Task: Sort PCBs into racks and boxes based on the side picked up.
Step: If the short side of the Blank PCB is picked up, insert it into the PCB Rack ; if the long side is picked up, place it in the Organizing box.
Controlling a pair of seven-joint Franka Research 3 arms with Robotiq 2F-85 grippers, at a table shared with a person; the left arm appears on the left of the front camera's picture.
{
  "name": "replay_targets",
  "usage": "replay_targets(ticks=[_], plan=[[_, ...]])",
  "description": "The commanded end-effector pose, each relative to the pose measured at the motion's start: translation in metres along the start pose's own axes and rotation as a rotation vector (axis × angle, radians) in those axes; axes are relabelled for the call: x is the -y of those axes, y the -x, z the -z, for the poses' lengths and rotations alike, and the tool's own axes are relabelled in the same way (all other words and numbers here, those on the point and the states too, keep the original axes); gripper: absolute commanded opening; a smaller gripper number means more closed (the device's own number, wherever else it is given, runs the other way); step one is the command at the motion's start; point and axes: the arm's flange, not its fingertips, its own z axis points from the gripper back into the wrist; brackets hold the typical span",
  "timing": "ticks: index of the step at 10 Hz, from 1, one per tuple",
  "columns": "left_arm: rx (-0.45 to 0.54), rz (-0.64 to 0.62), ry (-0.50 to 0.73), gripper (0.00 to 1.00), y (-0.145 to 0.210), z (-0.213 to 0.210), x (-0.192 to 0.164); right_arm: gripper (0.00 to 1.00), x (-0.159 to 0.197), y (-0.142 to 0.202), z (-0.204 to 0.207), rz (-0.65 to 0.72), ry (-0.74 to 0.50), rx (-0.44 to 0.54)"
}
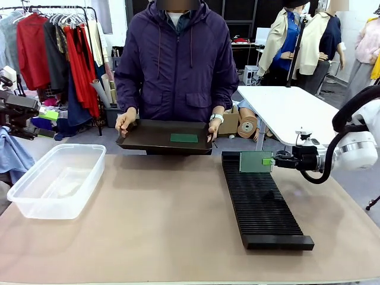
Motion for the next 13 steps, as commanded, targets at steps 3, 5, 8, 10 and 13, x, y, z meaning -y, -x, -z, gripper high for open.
replay_targets(ticks=[3,5,8,10,13], plan=[[-0.001,0.002,0.009,1.0,0.0,-0.001,0.002,0.0,-0.001,0.018,-0.001,-0.061,0.021,0.026],[-0.001,0.002,0.009,1.0,0.0,-0.001,0.002,0.0,0.001,0.023,-0.002,-0.094,0.038,0.003],[-0.001,0.002,0.009,1.0,0.0,-0.001,0.002,0.0,0.003,0.027,0.0,-0.124,0.048,-0.001],[-0.001,0.002,0.009,1.0,0.0,-0.001,0.002,0.0,0.006,0.031,0.0,-0.112,0.045,-0.006],[-0.001,0.002,0.009,1.0,0.0,-0.001,0.002,0.0,0.008,0.031,0.001,-0.094,0.037,-0.015]])
